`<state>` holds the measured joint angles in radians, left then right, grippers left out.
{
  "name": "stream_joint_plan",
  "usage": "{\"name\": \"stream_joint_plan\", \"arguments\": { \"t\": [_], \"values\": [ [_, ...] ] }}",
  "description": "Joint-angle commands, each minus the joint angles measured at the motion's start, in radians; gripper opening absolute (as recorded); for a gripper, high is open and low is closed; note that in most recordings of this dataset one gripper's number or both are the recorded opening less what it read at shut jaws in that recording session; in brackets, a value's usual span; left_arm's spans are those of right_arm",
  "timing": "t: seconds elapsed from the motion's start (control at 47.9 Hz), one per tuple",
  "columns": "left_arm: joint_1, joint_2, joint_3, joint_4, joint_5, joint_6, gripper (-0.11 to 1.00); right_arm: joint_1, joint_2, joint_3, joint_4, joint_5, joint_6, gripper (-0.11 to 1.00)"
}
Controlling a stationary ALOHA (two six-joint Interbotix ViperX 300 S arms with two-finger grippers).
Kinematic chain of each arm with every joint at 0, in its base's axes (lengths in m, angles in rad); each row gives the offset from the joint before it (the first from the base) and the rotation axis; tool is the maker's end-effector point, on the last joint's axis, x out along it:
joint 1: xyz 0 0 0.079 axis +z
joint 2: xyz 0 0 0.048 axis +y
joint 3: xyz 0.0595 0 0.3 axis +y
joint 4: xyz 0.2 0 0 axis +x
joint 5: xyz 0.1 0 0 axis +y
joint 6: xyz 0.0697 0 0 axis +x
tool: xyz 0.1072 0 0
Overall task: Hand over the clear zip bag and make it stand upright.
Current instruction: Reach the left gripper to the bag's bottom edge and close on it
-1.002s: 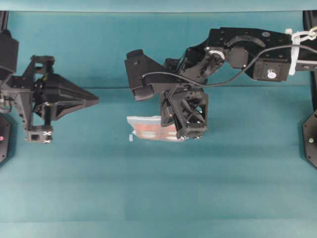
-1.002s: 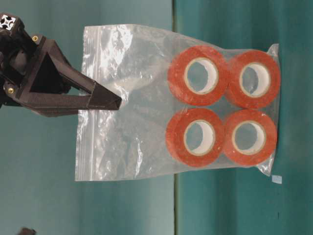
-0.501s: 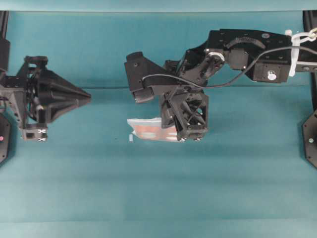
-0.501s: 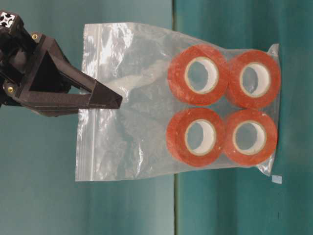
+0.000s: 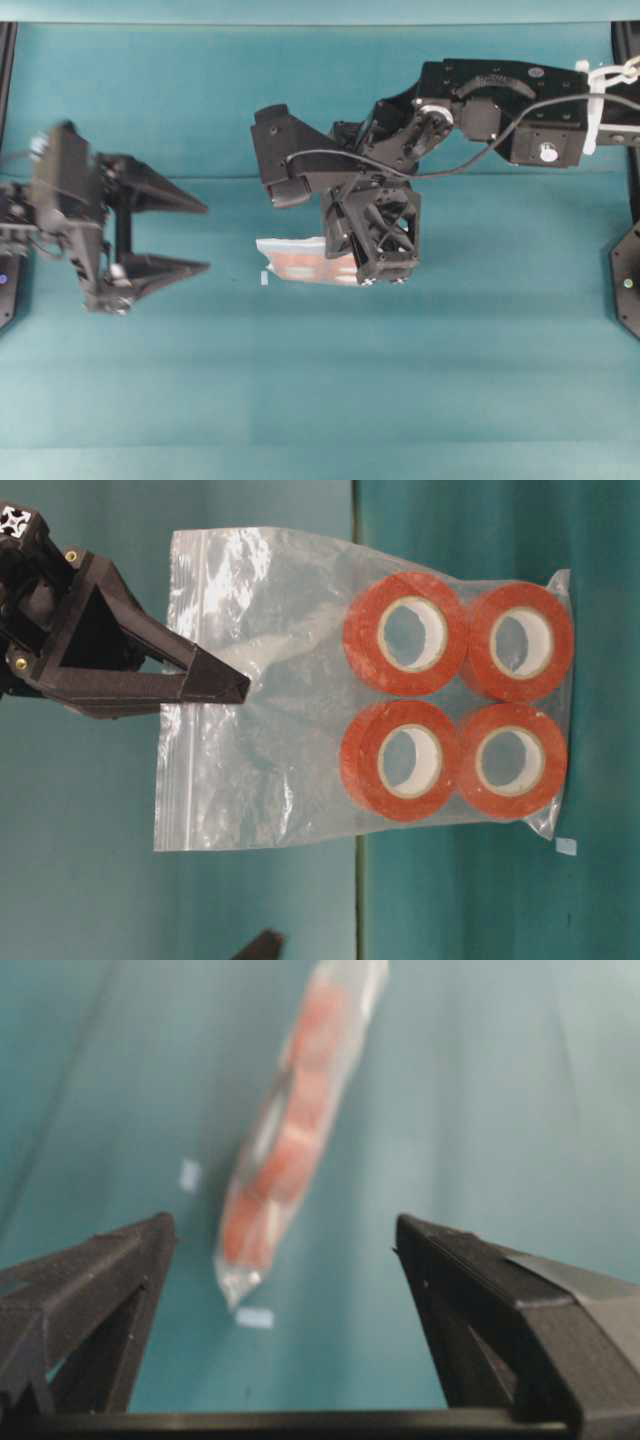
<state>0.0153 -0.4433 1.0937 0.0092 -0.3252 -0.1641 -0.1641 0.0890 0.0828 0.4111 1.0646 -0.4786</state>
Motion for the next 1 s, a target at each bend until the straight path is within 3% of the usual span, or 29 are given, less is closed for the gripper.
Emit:
{"name": "stream_joint_plan", "arguments": {
  "t": [0.0,0.146,0.396,0.668,0.981],
  "values": [
    [-0.015,0.063,-0.021,0.003,-0.037,0.003,0.96,0.005,-0.014,-0.009,0.003,-0.002,0.005,0.01],
    [-0.021,0.209,-0.046,0.005,-0.072,0.009,0.96,0.005,-0.014,-0.009,0.003,-0.006,0.003,0.01],
    [-0.002,0.399,-0.127,0.005,-0.094,0.101,0.96,0.005,-0.014,-0.008,0.003,-0.008,0.005,0.01],
    [0.063,0.446,-0.173,0.005,-0.127,0.135,0.96,0.006,-0.014,-0.008,0.003,0.002,0.005,0.01],
    [0.031,0.546,-0.241,0.005,-0.147,0.12,0.96,0.006,-0.014,-0.008,0.003,-0.006,0.005,0.01]
  ]
}}
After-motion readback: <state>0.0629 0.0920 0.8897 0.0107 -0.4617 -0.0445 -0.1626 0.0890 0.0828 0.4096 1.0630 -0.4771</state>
